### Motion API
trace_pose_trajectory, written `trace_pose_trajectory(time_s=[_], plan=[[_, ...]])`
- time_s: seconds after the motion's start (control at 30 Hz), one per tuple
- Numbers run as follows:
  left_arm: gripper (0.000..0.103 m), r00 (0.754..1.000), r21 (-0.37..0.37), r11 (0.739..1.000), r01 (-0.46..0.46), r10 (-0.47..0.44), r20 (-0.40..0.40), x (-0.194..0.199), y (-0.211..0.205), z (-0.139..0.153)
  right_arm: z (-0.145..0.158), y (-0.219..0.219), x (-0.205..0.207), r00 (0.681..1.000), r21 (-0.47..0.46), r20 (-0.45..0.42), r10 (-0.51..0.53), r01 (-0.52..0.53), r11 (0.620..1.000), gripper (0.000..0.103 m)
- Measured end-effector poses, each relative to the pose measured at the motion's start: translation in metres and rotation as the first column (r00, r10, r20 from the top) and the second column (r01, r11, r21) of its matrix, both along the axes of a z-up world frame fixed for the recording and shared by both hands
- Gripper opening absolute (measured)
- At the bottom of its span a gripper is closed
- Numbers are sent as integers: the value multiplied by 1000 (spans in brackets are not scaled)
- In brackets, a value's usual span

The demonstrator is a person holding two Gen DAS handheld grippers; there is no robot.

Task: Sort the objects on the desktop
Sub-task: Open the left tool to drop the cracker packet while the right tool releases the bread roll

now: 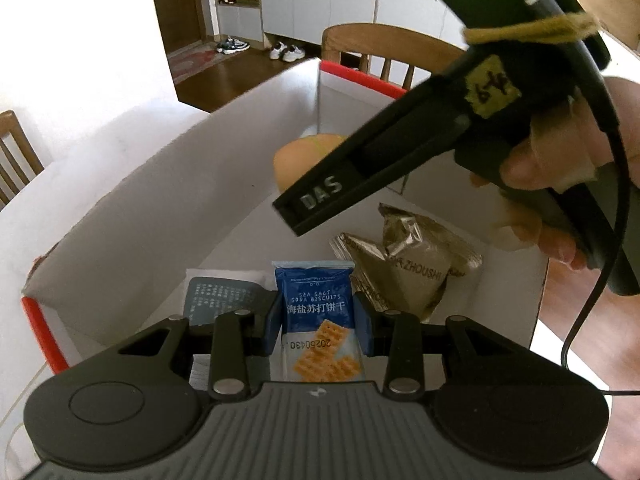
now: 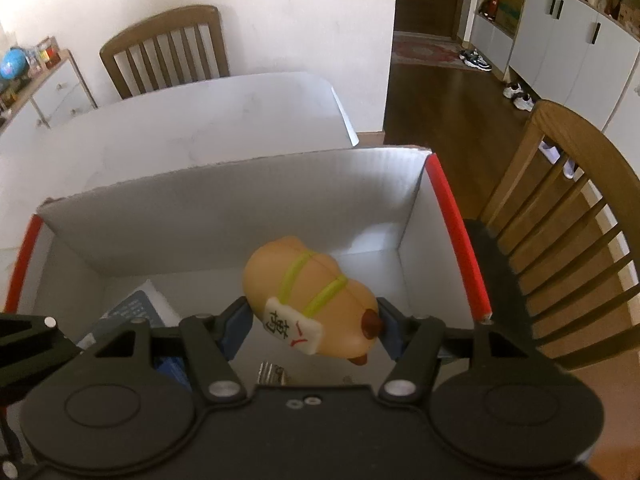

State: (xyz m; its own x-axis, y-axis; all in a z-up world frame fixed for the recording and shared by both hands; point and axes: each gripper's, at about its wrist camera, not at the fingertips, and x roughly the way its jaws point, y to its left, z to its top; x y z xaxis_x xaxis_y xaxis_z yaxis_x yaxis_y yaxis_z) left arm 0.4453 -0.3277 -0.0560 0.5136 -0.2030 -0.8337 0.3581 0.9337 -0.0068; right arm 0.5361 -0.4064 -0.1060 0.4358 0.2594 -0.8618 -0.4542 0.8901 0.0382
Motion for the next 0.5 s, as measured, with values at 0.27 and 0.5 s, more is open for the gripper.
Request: trace_pose_trajectory(time_s=[0.27, 0.5], plan=[[36, 997, 14, 1000, 24, -23, -69, 7, -4, -5, -13, 17, 5, 998, -35, -55, 21, -23, 999, 65], [36, 989, 16, 999, 50, -47, -144, 15, -8, -9, -24, 22, 9, 993, -55, -114, 21, -27, 998, 65]])
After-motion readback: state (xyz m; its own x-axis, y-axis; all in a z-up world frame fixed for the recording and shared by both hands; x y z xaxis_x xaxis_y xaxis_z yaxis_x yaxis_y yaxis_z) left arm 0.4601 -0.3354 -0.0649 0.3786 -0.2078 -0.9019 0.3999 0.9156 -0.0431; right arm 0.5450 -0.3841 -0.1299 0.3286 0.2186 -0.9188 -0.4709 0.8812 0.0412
